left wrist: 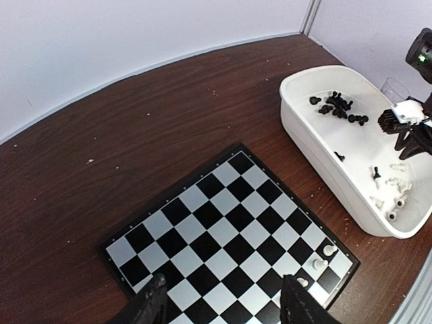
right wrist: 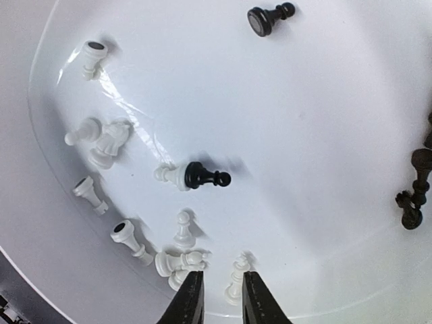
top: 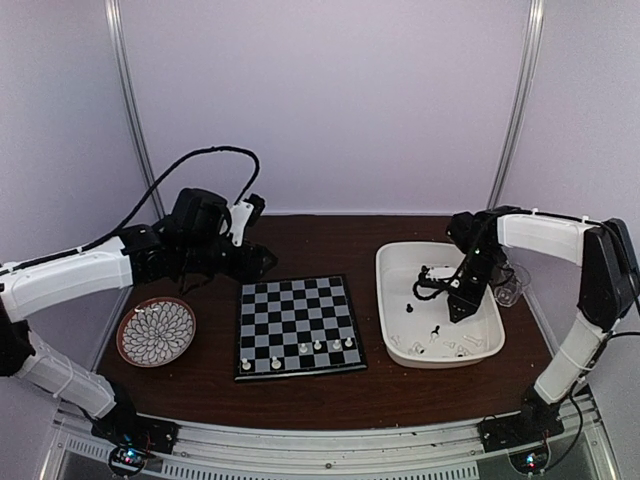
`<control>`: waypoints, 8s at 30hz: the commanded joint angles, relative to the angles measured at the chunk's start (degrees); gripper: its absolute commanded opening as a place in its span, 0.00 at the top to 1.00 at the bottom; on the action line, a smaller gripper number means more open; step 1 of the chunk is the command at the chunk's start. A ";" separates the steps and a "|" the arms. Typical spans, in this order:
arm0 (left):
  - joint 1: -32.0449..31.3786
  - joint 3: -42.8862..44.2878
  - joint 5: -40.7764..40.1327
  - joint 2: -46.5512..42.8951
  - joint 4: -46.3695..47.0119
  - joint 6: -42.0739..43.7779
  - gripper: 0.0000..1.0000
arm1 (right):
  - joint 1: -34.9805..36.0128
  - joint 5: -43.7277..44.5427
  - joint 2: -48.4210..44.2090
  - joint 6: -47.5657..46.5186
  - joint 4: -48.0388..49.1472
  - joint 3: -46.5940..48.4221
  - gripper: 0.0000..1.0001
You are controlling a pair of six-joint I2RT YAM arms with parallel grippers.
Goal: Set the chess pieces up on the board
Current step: Pick up the chess pile from the storage box, then pass from the right arm to the left, then place the pawn on d2.
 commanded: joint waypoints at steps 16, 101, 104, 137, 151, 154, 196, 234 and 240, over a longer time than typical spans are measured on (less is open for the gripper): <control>-0.14 15.77 8.05 13.46 -0.65 2.41 0.44 | 0.04 -1.35 4.01 -18.42 9.04 -3.26 0.75; -8.56 45.92 44.97 53.17 20.78 -18.50 0.52 | -1.38 -29.66 -5.40 -14.18 1.90 8.20 0.90; -8.57 47.71 45.60 54.30 19.26 -18.61 0.54 | -1.29 -29.74 -5.32 -14.04 1.92 8.45 0.91; -8.52 54.58 50.18 59.03 14.95 -19.01 0.88 | -1.38 -28.86 -3.67 -14.26 2.30 9.52 0.90; -5.92 51.42 43.37 49.12 -4.81 -4.49 0.98 | -2.77 -25.08 -3.13 -11.68 4.78 2.73 0.90; -5.98 51.38 37.86 45.34 -18.35 3.97 0.98 | -2.79 -20.19 -1.64 -10.49 5.26 0.12 0.90; -7.72 21.11 10.90 27.28 -38.12 16.67 1.00 | -3.31 -0.53 -7.02 0.50 24.19 -8.47 0.65; -10.93 22.84 7.82 38.35 -31.42 12.17 1.00 | -3.22 -2.96 -3.48 -0.29 21.94 -7.18 0.65; -10.86 22.35 8.31 38.93 -31.42 12.26 1.00 | -3.22 -3.16 -3.07 -0.38 21.82 -7.09 0.65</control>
